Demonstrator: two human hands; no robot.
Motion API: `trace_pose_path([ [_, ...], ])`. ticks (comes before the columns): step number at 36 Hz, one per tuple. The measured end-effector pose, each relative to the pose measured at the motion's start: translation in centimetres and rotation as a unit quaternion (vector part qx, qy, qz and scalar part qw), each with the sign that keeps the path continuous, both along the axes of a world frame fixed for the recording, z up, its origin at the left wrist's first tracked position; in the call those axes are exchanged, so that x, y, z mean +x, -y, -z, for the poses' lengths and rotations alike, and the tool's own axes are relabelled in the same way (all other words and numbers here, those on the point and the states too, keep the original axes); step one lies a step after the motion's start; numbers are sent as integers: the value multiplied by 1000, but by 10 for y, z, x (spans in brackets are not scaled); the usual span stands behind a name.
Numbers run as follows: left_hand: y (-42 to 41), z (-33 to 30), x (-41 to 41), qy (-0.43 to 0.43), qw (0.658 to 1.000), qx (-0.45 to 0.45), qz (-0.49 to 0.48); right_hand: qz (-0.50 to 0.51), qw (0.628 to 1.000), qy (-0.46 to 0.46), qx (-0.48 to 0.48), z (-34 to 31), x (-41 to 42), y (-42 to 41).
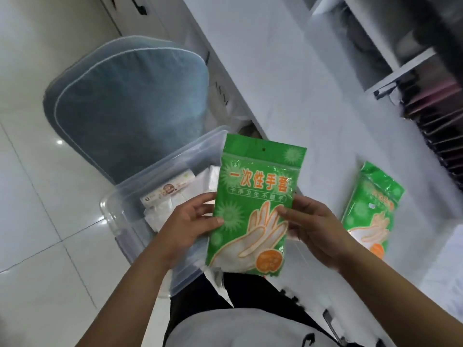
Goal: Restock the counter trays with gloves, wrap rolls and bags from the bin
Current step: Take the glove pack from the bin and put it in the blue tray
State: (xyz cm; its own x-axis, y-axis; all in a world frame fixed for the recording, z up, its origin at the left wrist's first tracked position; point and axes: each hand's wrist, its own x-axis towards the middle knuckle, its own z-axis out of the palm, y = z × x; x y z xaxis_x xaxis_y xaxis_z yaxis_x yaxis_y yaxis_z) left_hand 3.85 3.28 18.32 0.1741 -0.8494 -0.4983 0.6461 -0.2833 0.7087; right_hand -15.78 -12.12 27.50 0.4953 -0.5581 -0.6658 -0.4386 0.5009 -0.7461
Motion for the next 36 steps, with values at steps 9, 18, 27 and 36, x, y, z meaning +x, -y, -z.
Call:
trace_pose_path([
  [9, 86, -31, -45, 35, 992, -26, 116, 183, 982, 18, -32, -18, -96, 18],
  [18, 183, -69, -156, 84, 978, 25, 192, 348, 933, 36, -84, -35, -197, 42],
  [27, 239, -63, -230, 188, 947, 89, 245, 384, 922, 42, -44, -23, -251, 81],
  [36, 256, -53, -253, 362, 906, 79, 204, 357, 932, 60, -14, 7, -270, 100],
])
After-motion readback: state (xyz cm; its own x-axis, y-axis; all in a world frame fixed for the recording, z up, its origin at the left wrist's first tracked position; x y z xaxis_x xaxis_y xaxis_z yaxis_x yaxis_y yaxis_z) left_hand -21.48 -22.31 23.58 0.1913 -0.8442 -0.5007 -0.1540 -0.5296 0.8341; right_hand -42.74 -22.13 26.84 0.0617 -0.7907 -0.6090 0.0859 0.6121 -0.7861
